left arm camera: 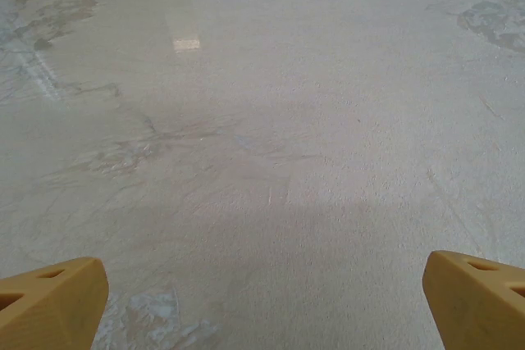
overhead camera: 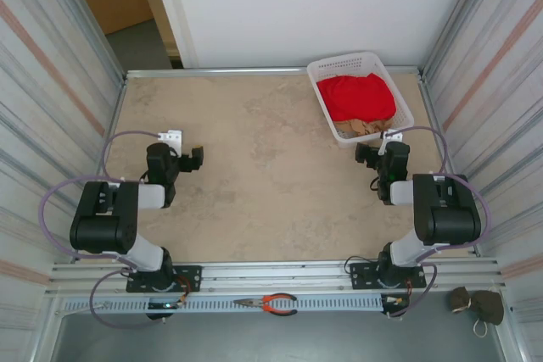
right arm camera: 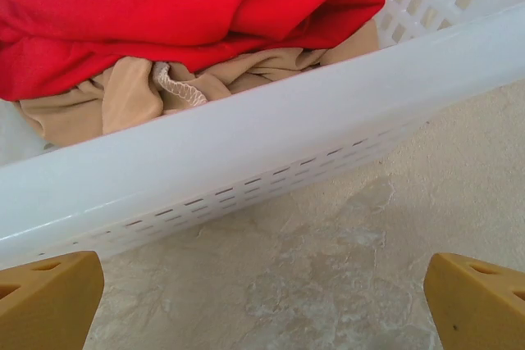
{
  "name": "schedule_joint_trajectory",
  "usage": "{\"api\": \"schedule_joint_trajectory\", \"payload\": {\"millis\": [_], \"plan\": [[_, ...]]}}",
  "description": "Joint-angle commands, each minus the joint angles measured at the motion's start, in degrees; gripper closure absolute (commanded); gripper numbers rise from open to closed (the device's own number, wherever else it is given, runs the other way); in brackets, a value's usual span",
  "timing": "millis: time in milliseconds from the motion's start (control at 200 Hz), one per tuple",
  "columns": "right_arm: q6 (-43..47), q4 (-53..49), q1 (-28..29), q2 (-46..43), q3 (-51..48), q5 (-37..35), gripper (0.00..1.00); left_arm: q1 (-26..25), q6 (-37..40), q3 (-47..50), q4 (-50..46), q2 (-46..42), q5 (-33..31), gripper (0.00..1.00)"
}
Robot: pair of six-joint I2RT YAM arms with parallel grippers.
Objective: Fold the inside-out t-shirt
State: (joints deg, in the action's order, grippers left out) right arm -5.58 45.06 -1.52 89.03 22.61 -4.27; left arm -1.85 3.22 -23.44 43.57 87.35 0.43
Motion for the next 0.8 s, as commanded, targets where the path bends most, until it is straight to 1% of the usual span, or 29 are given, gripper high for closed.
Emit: {"api": "schedule_joint_trajectory", "payload": {"millis": [0,531,616,797], "plan": [[-0.39,1.54,-0.01,-0.71,0.34,-0.48,0.01,0.4,0.82,-0.2,1.6,-0.75,0.49,0.01],[-0.41,1.64,-0.03,-0.73,0.4,-0.52,0.01,0.4,0.86,-0.22,1.54,-0.69,0.49,0.01],[-0.66,1.29,-0.63,-0.7,0.47,0.66,0.01,1.14,0.49,-0.88,0.63,-0.4,1.83,0.01],[-0.76,1.05,-0.62,-0.51,0.73,0.58,0.01,1.03,0.58,-1.04,0.38,-0.42,1.62,0.01]]}}
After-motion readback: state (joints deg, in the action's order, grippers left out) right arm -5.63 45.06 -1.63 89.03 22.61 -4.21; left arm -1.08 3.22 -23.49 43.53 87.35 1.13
